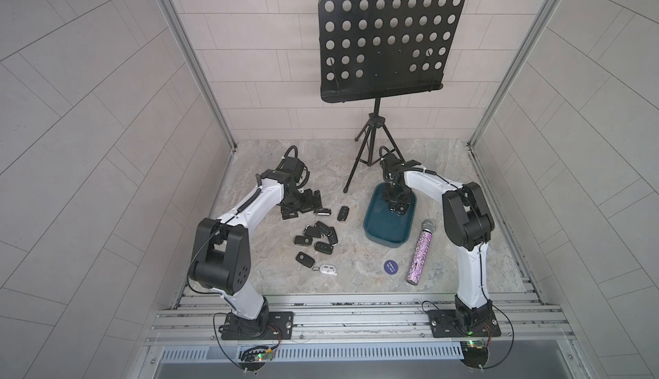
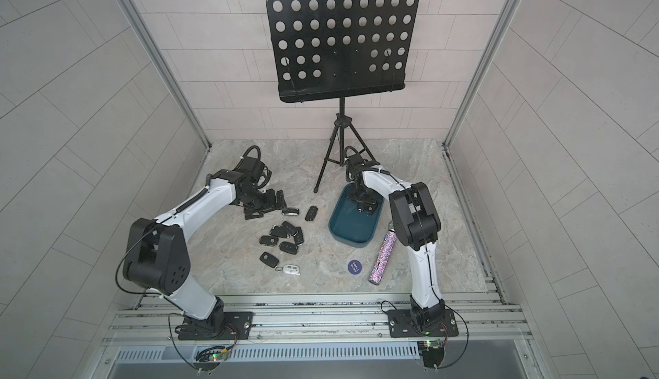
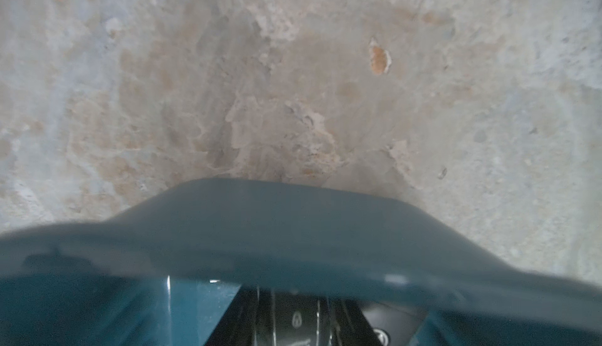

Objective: Place the car key into the storage box
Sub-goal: Place the car key in the storage box, then pick up the car key from the center of the board.

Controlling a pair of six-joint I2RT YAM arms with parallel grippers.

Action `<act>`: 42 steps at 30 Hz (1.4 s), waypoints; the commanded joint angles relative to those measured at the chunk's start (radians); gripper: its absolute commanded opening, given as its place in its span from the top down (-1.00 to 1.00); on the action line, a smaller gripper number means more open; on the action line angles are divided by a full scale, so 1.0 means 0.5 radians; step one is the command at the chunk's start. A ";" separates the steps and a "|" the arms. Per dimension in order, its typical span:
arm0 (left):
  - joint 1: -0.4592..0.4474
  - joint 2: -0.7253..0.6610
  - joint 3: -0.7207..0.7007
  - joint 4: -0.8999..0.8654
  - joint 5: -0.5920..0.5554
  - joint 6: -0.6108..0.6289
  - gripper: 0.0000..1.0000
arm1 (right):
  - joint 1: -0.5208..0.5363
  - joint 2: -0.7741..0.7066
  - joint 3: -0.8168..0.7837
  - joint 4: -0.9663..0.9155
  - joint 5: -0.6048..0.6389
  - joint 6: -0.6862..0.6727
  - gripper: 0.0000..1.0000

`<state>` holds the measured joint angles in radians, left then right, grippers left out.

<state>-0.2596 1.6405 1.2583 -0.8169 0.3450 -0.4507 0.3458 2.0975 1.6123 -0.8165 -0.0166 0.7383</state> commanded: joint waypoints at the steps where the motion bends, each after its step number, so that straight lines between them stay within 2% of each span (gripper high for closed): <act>1: 0.006 -0.075 0.012 -0.041 -0.035 0.039 -1.00 | -0.003 -0.030 0.034 -0.060 0.063 0.030 0.10; 9: 0.010 -0.098 -0.013 -0.025 -0.015 0.024 -1.00 | -0.003 -0.302 -0.050 -0.091 0.100 -0.074 0.04; 15: 0.024 -0.133 -0.079 0.007 -0.012 0.006 -1.00 | 0.023 -0.568 -0.219 -0.018 -0.028 -0.101 0.03; 23: 0.156 -0.243 -0.315 0.102 0.088 -0.062 -1.00 | 0.238 -0.774 -0.322 0.184 -0.157 -0.095 -0.15; 31: 0.289 -0.391 -0.498 0.137 0.110 -0.092 -1.00 | 0.515 -0.673 -0.238 0.315 -0.157 0.026 -0.25; 39: 0.356 -0.478 -0.561 0.149 0.141 -0.102 -1.00 | 0.681 -0.351 0.071 0.235 -0.115 0.036 -0.33; 42: 0.381 -0.511 -0.583 0.147 0.138 -0.099 -1.00 | 0.724 -0.222 0.167 0.169 0.002 0.057 -0.33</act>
<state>-0.0795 1.4185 0.9852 -0.7452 0.4099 -0.4984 0.6930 1.9423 1.6581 -0.6811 -0.0845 0.7403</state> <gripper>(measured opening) 0.998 0.665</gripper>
